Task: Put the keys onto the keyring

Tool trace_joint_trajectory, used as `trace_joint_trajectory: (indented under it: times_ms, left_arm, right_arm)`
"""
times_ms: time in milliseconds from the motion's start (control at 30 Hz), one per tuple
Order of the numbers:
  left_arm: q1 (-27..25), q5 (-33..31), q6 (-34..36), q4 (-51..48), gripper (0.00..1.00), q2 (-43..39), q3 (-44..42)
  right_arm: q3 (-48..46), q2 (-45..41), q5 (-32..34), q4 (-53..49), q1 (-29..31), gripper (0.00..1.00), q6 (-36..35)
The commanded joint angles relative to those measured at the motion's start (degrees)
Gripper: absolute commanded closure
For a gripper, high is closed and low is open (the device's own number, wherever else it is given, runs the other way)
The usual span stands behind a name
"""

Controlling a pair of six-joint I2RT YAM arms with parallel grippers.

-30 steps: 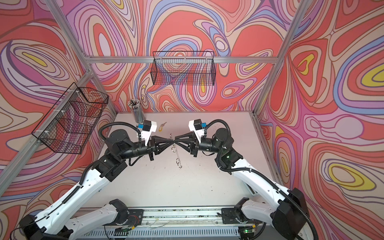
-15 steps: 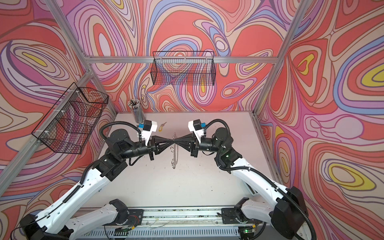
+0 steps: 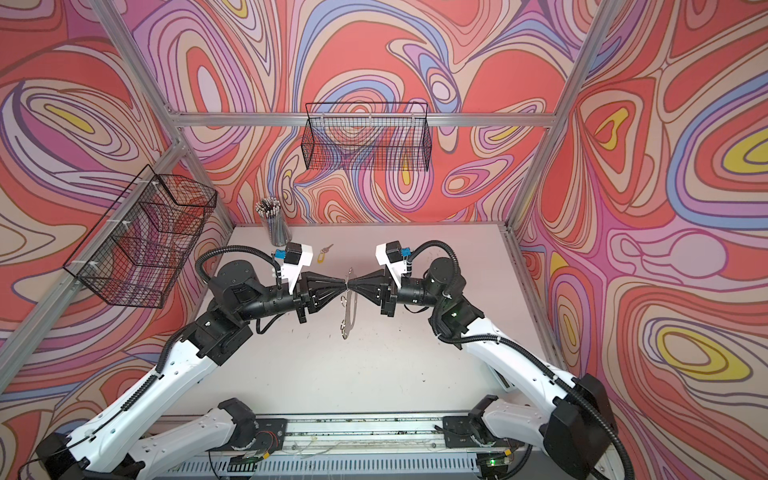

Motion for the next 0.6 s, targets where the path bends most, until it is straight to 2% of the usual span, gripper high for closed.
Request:
trace_joint_trajectory:
  times_ms: [0, 467, 567]
  left_arm:
    - [-0.3, 0.9, 1.4, -1.4, 0.84, -0.7, -0.1]
    - [-0.4, 1.7, 0.7, -0.8, 0.87, 0.7, 0.1]
    - [-0.3, 2.2, 0.1, -0.5, 0.91, 1.5, 0.4]
  right_arm:
    - [-0.6, -1.5, 2.1, 0.6, -0.5, 1.00, 0.2]
    - [-0.8, -1.7, 2.0, 1.2, -0.7, 1.00, 0.6]
    - [-0.9, -1.6, 1.7, 1.7, -0.7, 1.00, 0.9]
